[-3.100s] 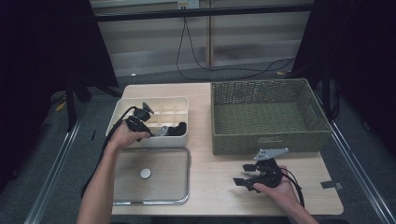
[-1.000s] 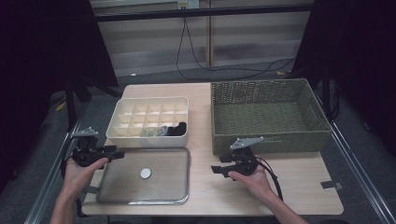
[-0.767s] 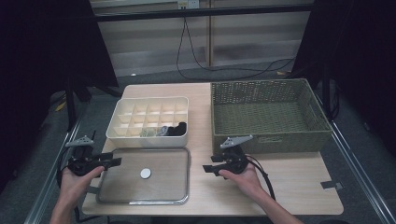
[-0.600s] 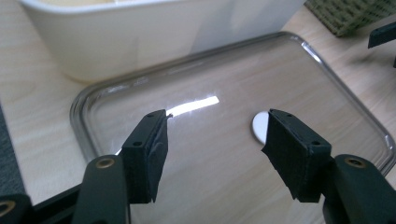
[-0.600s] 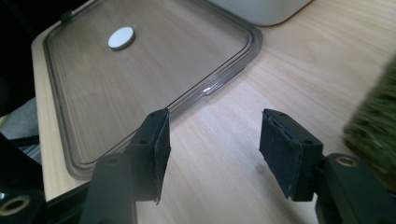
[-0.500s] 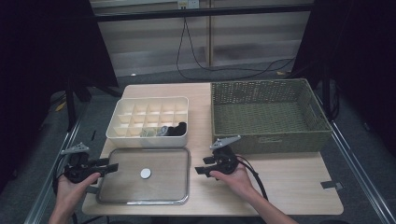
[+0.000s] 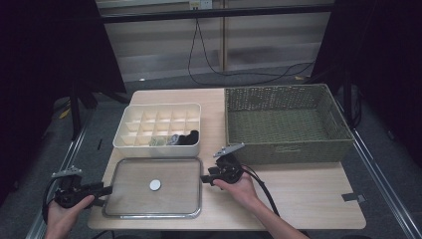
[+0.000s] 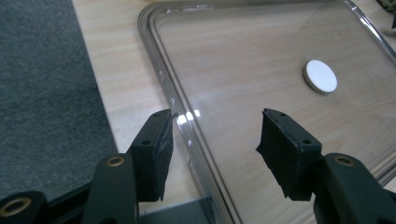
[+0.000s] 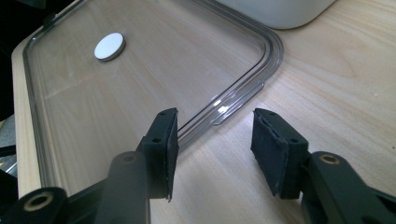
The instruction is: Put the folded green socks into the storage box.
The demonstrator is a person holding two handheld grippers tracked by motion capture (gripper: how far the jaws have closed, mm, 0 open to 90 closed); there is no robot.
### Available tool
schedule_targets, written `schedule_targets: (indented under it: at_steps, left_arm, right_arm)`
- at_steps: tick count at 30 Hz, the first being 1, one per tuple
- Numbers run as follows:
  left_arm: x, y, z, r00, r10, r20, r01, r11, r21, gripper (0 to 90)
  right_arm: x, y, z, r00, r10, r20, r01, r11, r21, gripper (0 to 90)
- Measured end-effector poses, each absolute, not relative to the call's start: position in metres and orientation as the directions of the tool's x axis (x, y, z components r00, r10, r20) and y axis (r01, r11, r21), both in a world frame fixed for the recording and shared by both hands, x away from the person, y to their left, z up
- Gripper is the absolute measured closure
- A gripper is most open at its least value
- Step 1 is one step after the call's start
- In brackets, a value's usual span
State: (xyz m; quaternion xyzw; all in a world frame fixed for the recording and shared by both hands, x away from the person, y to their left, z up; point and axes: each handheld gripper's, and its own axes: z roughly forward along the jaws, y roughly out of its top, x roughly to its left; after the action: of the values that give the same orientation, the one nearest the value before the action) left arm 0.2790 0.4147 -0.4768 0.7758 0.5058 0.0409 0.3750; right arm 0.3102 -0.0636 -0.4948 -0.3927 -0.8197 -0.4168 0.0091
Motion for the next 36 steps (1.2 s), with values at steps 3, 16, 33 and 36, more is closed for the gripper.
schedule_targets:
  at_steps: [3, 16, 33, 36]
  left_arm:
    - [0.280, 0.415, -0.482, 0.488, 0.822, -0.293, 0.760, -0.235, 0.606, 48.5]
    - [0.280, 0.409, -0.490, 0.504, 0.817, -0.279, 0.742, -0.245, 0.624, 53.7]
    - [0.291, 0.404, -0.491, 0.493, 0.835, -0.243, 0.739, -0.254, 0.624, 63.7]
    - [0.292, 0.403, -0.491, 0.494, 0.836, -0.241, 0.738, -0.256, 0.625, 63.8]
  right_arm:
    - [0.312, -0.061, -0.496, -0.679, 0.647, 0.347, 0.663, 0.337, 0.668, 52.8]
    - [0.316, -0.051, -0.503, -0.624, 0.684, 0.379, 0.705, 0.283, 0.651, 55.5]
    - [0.310, -0.048, -0.511, -0.524, 0.719, 0.456, 0.748, 0.132, 0.651, 68.4]
    - [0.309, -0.049, -0.513, -0.470, 0.721, 0.509, 0.778, 0.066, 0.625, 68.4]
